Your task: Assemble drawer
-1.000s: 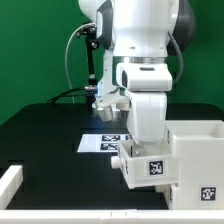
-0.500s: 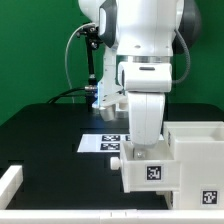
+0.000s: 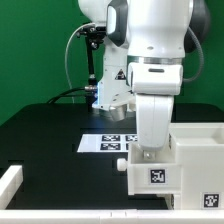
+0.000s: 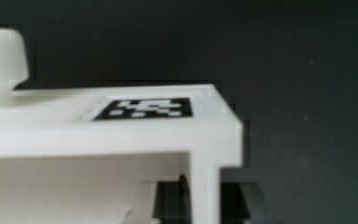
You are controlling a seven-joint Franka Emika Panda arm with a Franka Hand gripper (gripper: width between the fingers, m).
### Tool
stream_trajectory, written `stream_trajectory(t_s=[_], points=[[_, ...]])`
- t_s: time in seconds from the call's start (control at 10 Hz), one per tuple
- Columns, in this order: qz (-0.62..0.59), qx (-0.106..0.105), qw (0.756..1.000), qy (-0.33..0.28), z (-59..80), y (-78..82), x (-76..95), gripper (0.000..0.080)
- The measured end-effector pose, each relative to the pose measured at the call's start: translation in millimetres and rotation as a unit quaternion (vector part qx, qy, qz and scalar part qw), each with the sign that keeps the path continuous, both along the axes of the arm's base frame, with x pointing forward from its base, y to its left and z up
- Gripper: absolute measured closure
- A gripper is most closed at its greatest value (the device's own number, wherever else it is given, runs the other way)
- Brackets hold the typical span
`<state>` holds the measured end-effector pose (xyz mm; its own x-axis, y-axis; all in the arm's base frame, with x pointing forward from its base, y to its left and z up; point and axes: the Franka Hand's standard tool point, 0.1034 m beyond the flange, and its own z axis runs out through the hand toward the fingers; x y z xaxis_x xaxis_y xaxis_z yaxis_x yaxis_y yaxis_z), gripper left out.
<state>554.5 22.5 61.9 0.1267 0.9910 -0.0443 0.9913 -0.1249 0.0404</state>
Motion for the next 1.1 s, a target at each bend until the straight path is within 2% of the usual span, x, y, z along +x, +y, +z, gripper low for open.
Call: stream_trajectory(t_s=[0.6,0.7,0.8,0.9,1.0,1.1], points=[[-0.001,0.001,1.0,-0.002,-1.9,-1.8,-4.0,0.0761],[-0.001,-0.001,1.0,0.0,0.0,-2.9,-3.9,0.0584],[-0.004,-0.009,1.0,0.01,14.9,-8.3,-1.0,0.0401],[-0.007,-0.016,1.0,0.008,34.4,-13.9,7.5,0.0401],[-0.007,-0.019,1.0,0.006,44.0,-23.6,9.9,0.0266],[-0.015,-0.026,0.999,0.016,50.9,-39.8,8.7,0.0172]])
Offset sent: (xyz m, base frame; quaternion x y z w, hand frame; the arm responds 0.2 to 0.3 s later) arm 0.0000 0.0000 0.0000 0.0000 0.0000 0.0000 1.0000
